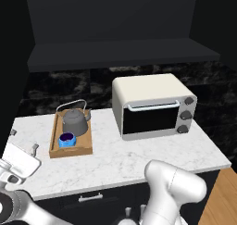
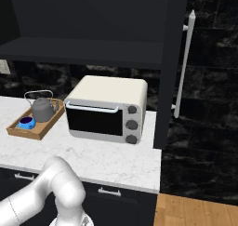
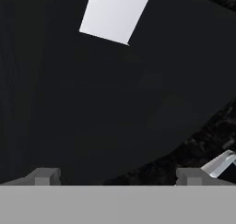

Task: Pick the kettle from the counter and place it on the tray. Then pick the mug from the cabinet and place it on the tray. Then close the cabinet doors.

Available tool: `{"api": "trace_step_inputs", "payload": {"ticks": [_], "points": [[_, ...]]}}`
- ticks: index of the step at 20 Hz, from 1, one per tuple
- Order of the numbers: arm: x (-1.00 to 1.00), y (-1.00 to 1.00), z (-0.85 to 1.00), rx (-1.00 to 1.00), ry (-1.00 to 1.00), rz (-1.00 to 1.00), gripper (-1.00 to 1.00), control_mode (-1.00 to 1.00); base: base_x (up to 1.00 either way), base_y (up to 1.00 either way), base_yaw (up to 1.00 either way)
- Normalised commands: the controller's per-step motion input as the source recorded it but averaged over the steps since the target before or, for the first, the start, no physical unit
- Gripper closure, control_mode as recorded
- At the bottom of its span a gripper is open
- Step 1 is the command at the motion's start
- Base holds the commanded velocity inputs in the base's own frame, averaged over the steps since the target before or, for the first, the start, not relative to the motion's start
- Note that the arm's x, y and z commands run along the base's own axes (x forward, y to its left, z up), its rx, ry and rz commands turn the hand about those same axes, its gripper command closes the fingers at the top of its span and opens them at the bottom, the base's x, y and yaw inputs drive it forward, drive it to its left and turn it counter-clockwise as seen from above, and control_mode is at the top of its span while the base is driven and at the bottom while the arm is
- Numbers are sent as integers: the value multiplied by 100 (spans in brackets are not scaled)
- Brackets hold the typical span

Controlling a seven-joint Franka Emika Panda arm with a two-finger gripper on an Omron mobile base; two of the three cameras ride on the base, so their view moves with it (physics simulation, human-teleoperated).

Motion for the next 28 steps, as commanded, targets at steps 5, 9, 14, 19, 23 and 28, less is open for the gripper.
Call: {"api": "trace_step_inputs", "payload": {"ticks": [5, 9, 14, 19, 23, 28], "points": [[-9, 12, 0, 0, -3, -4, -100, -100, 0, 0, 0], [0, 4, 0, 0, -3, 0, -100, -100, 0, 0, 0], [0, 1, 15, 0, -8, -1, -100, -100, 0, 0, 0], [0, 0, 31, 1, -11, -5, -100, -100, 0, 0, 0], [-8, 0, 31, 2, -13, -6, -100, -100, 0, 0, 0], [-23, 0, 34, 3, -16, -9, -100, -100, 0, 0, 0]]}}
